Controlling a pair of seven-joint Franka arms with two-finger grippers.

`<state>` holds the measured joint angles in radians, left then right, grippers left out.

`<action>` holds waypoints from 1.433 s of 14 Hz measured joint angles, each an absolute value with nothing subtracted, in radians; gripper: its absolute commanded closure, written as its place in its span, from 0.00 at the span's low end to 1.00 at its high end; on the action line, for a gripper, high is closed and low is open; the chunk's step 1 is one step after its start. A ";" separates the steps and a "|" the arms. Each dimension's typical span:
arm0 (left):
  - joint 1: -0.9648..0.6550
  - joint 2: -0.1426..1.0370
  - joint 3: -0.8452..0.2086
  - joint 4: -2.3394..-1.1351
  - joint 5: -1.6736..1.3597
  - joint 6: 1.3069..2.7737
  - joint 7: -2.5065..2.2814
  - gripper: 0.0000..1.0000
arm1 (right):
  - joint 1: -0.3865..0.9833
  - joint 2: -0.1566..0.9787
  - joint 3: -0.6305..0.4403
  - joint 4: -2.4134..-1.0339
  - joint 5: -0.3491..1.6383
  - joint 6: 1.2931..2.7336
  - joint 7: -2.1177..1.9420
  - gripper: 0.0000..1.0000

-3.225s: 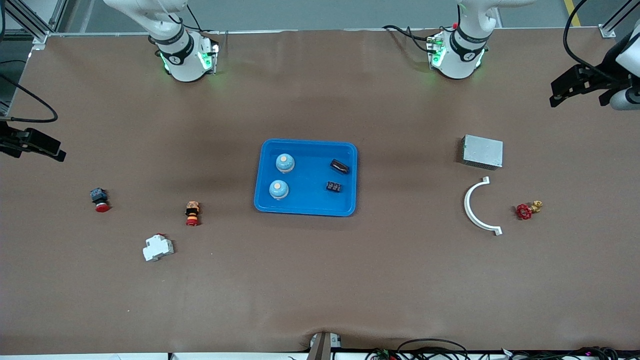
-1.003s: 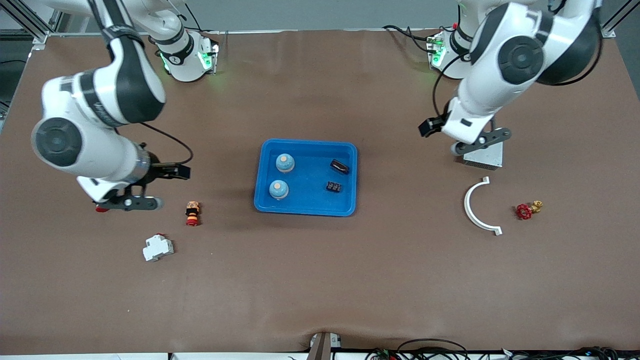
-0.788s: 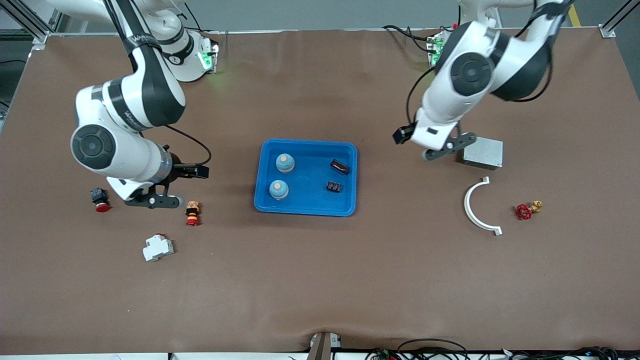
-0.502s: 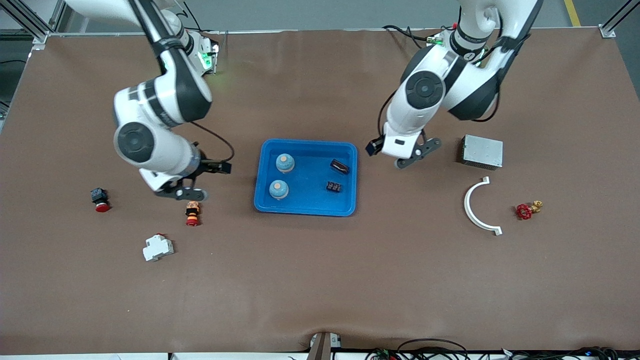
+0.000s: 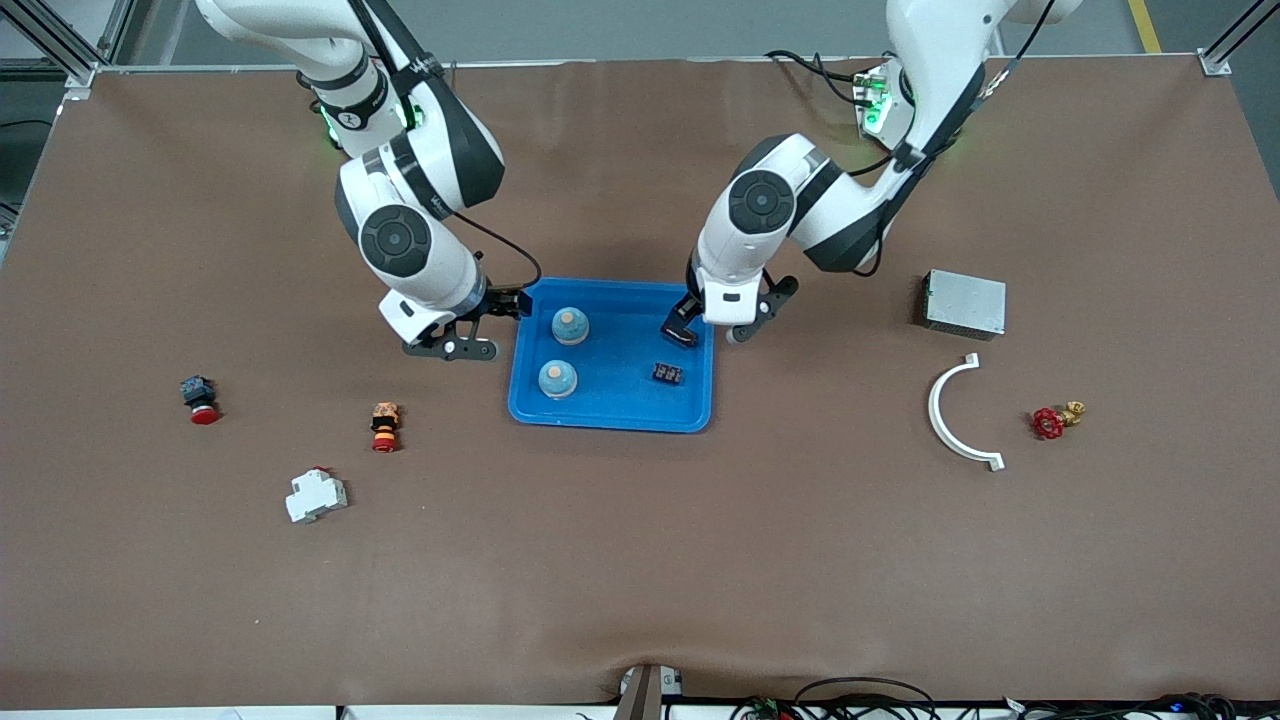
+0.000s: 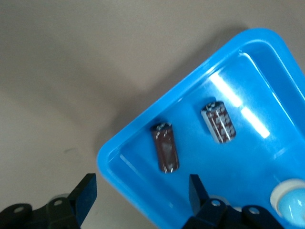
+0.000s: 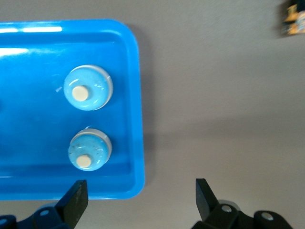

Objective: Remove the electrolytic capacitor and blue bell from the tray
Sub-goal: 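Grasp the brown capacitor with the left gripper while the right gripper grasps the bell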

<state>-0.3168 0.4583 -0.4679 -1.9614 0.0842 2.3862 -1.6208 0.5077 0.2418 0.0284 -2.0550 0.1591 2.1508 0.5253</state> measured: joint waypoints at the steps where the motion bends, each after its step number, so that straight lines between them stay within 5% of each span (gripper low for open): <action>1: -0.317 0.484 -0.468 -1.957 0.125 2.405 -1.671 0.28 | 0.525 0.235 0.028 -2.089 0.176 2.204 0.525 0.00; 7: -0.343 0.647 -0.468 -1.858 0.284 2.426 -1.917 0.40 | 0.635 0.241 0.028 -2.183 0.190 2.396 0.555 0.00; 9: -0.349 0.671 -0.468 -1.849 0.303 2.427 -1.959 0.71 | 0.645 0.263 0.028 -2.186 0.190 2.425 0.555 0.00; 10: -0.351 0.676 -0.468 -1.847 0.304 2.429 -1.969 1.00 | 0.650 0.280 0.028 -2.186 0.190 2.444 0.555 0.00; 15: -0.374 0.665 -0.464 -1.828 0.327 2.384 -2.009 1.00 | 0.677 0.364 0.028 -2.173 0.190 2.525 0.555 0.00; 20: -0.316 0.488 -0.446 -1.804 0.352 2.210 -2.024 1.00 | 0.680 0.418 0.026 -2.124 0.190 2.525 0.555 0.00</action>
<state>-0.3157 0.4881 -0.4458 -1.8042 0.3518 2.2096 -2.0240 0.6804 0.4180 0.0259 -2.1242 0.1900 2.5253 0.5554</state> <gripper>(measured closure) 0.683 0.000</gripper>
